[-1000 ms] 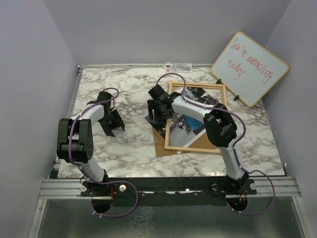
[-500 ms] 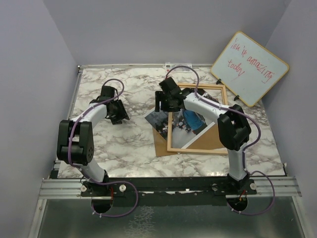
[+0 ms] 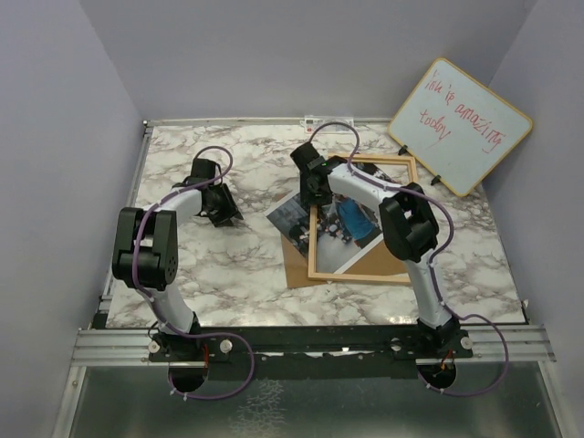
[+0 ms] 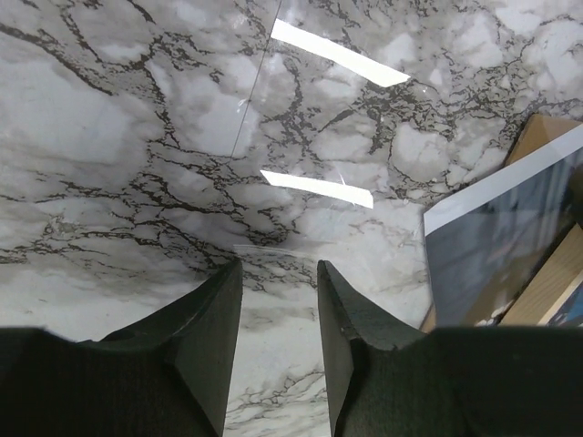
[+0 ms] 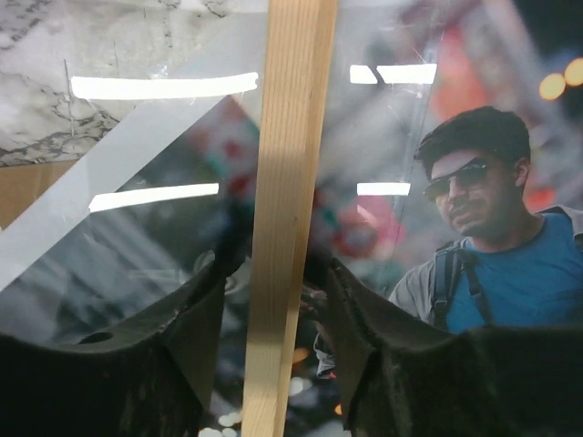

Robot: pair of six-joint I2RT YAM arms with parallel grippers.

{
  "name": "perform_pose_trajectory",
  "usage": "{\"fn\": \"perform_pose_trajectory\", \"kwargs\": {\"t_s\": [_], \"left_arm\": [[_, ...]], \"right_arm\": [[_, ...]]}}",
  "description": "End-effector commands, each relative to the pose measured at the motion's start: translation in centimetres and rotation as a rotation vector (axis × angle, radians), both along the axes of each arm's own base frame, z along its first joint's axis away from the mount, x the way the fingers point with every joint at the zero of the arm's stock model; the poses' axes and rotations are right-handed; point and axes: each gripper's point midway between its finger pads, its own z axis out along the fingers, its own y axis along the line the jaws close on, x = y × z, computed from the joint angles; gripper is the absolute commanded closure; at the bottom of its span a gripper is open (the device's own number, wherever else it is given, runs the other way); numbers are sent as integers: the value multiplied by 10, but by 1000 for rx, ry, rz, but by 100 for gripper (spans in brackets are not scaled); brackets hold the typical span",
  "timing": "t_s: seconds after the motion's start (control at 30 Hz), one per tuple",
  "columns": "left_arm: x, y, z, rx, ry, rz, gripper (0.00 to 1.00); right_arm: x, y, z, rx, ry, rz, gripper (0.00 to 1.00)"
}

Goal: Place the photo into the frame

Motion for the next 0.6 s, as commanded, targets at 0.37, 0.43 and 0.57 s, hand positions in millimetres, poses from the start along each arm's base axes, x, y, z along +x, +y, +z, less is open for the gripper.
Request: {"fn": "perform_pose_trajectory", "kwargs": {"t_s": [0.37,0.43,0.57], "left_arm": [[-32,58,-62,192,236,137,61],[-37,65,-69,206,266,153,61],[-42,71,-73,223,286,167,61]], "right_arm": [[-81,-67,20,-71,77,-155,99],[-91,-74,20,-68,86,-176,99],[-107,-88,9,-100,113,-215,99]]}}
